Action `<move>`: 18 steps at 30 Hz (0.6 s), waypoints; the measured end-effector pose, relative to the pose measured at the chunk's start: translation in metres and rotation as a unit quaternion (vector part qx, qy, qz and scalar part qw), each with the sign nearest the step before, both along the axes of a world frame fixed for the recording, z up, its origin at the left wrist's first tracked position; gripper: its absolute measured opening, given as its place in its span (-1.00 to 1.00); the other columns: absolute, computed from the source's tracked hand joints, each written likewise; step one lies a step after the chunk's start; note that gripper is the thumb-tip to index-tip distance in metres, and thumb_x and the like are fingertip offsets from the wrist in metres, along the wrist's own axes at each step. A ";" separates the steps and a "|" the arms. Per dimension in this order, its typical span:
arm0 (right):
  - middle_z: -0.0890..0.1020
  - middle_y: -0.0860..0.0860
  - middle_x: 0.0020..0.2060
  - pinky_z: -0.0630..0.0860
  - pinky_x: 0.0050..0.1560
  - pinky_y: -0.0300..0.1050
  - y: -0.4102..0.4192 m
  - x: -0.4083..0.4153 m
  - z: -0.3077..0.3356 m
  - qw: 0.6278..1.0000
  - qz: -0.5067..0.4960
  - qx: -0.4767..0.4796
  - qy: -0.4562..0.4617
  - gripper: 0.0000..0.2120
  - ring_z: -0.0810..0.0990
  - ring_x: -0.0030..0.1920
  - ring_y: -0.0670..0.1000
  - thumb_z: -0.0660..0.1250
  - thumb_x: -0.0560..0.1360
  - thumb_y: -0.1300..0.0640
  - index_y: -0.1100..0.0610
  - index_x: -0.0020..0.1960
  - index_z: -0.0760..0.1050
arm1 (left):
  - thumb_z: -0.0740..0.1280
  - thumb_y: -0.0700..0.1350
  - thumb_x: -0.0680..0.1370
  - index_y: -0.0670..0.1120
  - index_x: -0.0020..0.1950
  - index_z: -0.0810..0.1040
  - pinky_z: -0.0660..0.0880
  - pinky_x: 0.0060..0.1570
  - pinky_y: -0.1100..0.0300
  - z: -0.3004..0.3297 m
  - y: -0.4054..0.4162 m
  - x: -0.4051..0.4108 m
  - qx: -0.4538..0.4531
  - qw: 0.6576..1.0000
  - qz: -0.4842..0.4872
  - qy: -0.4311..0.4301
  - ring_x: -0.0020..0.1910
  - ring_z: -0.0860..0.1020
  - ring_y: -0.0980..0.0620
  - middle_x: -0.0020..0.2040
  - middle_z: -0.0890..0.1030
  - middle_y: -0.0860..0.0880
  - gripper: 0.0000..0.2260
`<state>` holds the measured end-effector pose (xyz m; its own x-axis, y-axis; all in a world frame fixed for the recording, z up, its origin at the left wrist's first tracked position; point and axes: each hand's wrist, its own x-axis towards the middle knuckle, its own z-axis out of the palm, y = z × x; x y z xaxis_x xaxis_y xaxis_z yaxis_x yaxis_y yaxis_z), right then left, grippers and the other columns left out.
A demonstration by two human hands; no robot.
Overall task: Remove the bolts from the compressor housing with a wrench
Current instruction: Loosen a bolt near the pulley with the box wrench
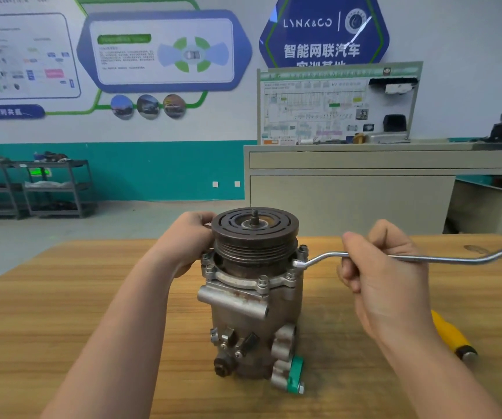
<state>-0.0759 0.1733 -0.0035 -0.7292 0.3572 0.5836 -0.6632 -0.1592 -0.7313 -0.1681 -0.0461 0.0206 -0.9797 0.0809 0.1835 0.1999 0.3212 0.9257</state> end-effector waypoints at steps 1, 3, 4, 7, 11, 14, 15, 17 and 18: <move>0.35 0.05 -0.65 0.22 -0.56 -0.27 -0.002 0.006 0.001 0.998 -0.041 0.049 0.006 -0.66 0.32 -0.60 -0.08 0.31 0.34 0.23 0.07 -0.51 0.23 | 0.32 -0.33 0.54 -0.24 0.04 0.60 0.58 0.02 -0.09 0.000 -0.001 0.000 -0.002 1.000 -0.008 -0.003 -0.04 0.64 -0.20 -0.11 0.69 -0.21 -0.88; 0.36 0.15 -0.59 0.26 -0.53 -0.24 -0.009 0.018 0.002 0.990 -0.093 0.098 0.034 -0.71 0.31 -0.57 -0.07 0.29 0.32 0.20 0.14 -0.47 0.21 | 0.29 -0.37 0.54 -0.23 -0.07 0.65 0.58 -0.04 -0.02 0.000 -0.005 -0.001 -0.016 0.999 -0.028 -0.013 -0.10 0.63 -0.14 -0.14 0.69 -0.20 -0.85; 0.34 0.19 -0.56 0.27 -0.52 -0.21 -0.012 0.025 0.001 0.985 -0.110 0.118 0.058 -0.69 0.29 -0.56 -0.04 0.30 0.33 0.22 0.18 -0.46 0.20 | 0.27 -0.39 0.53 -0.21 -0.14 0.66 0.56 -0.10 0.03 0.000 -0.007 -0.001 -0.024 0.999 -0.035 -0.016 -0.14 0.63 -0.11 -0.17 0.69 -0.20 -0.80; 0.23 0.10 -0.54 0.23 -0.51 -0.26 -0.028 0.016 -0.005 0.968 -0.133 0.207 0.055 -0.59 0.28 -0.50 0.01 0.29 0.46 0.36 0.18 -0.45 0.18 | 0.26 -0.41 0.53 -0.14 -0.27 0.67 0.52 -0.26 0.13 0.001 -0.008 0.000 -0.038 0.999 -0.028 -0.002 -0.24 0.62 -0.04 -0.25 0.69 -0.15 -0.70; 0.17 -0.03 -0.46 0.23 -0.52 -0.34 -0.041 0.017 0.000 0.960 -0.064 0.264 0.071 -0.58 0.24 -0.56 -0.12 0.18 0.46 0.48 0.11 -0.42 0.15 | 0.31 -0.36 0.52 -0.25 -0.12 0.63 0.53 -0.12 -0.07 0.000 -0.002 -0.002 -0.056 0.998 0.007 0.035 -0.16 0.59 -0.20 -0.14 0.66 -0.29 -0.89; 0.21 -0.03 -0.49 0.17 -0.46 -0.37 -0.013 0.034 0.002 0.935 -0.031 0.303 0.180 -0.60 0.20 -0.48 -0.18 0.33 0.37 0.35 0.02 -0.42 0.19 | 0.31 -0.33 0.53 -0.27 -0.07 0.60 0.48 -0.19 0.00 -0.001 0.002 -0.002 -0.047 0.998 0.033 0.035 -0.20 0.56 -0.13 -0.11 0.65 -0.32 -0.92; 0.26 0.03 -0.51 0.21 -0.47 -0.30 -0.003 0.029 0.004 0.957 -0.006 0.249 0.150 -0.63 0.25 -0.48 -0.12 0.34 0.39 0.31 0.07 -0.43 0.23 | 0.32 -0.31 0.53 -0.25 -0.07 0.61 0.49 -0.19 0.02 -0.001 0.002 -0.001 -0.043 0.998 0.034 0.028 -0.20 0.57 -0.12 -0.13 0.66 -0.29 -0.92; 0.35 0.06 -0.58 0.24 -0.53 -0.26 0.007 0.012 0.003 0.987 0.101 0.126 0.026 -0.58 0.30 -0.55 -0.03 0.32 0.47 0.36 0.06 -0.46 0.29 | 0.32 -0.30 0.53 -0.21 -0.08 0.62 0.52 -0.22 0.07 0.000 0.001 0.001 -0.027 0.999 0.024 0.006 -0.23 0.60 -0.08 -0.15 0.68 -0.23 -0.91; 0.36 0.04 -0.60 0.24 -0.57 -0.28 0.009 0.004 0.002 0.987 0.142 0.069 -0.031 -0.54 0.30 -0.58 -0.05 0.26 0.51 0.39 0.04 -0.48 0.30 | 0.32 -0.30 0.53 -0.20 -0.08 0.63 0.56 -0.21 0.08 0.001 0.000 0.002 -0.020 1.000 0.016 -0.005 -0.22 0.62 -0.07 -0.15 0.68 -0.21 -0.91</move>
<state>-0.0714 0.1822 -0.0014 -0.8245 0.0544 0.5633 -0.5594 -0.2283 -0.7968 -0.1663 -0.0456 0.0217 -0.9837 0.0558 0.1711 0.1796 0.3650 0.9135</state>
